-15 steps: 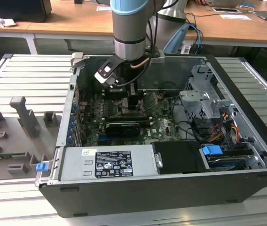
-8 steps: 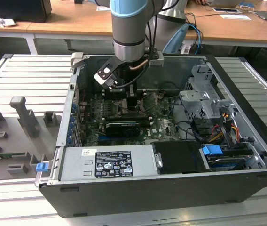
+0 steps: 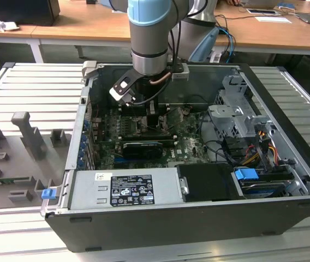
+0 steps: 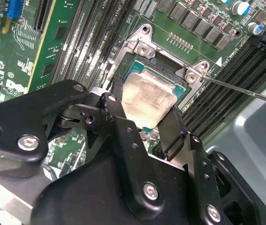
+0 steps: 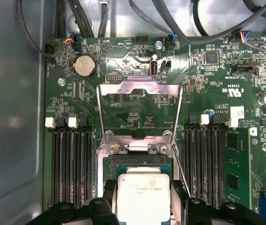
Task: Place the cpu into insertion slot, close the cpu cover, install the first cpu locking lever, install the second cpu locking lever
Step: 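Place the cpu into insertion slot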
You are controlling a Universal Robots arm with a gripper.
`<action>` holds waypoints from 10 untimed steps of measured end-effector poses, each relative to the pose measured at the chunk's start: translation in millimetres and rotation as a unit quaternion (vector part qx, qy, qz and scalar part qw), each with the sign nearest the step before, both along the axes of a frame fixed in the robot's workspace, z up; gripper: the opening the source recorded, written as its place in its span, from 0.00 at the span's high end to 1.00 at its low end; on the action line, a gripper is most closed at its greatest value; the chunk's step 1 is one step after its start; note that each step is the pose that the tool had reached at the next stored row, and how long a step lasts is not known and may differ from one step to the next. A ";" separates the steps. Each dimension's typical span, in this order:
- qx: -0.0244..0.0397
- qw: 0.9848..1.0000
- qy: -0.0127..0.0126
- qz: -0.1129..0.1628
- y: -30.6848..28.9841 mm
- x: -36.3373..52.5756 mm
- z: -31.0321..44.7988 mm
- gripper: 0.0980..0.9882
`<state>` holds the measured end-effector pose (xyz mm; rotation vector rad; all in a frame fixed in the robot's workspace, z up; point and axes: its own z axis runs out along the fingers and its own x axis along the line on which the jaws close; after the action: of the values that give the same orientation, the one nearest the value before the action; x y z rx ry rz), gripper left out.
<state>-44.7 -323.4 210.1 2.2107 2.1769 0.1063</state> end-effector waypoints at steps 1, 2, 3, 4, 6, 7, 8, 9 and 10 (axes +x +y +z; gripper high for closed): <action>0.000 1.000 0.000 0.000 0.4 0.3 -1.4 0.50; 0.000 1.000 0.000 0.000 0.9 1.2 -3.5 0.50; 0.000 1.000 0.000 0.000 1.2 1.4 -4.5 0.50; 0.000 1.000 0.000 0.000 1.4 1.5 -5.0 0.50; 0.000 1.000 0.000 0.000 1.6 1.5 -6.1 0.50; 0.000 1.000 0.000 0.000 2.1 1.4 -6.8 0.50; 0.000 1.000 0.000 0.000 2.9 1.5 -7.9 0.50; 0.000 1.000 0.000 0.000 3.5 1.8 -8.9 0.50; 0.000 1.000 0.000 0.000 4.0 1.9 -9.6 0.50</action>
<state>-42.8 -319.4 200.5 2.2122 2.1763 0.1053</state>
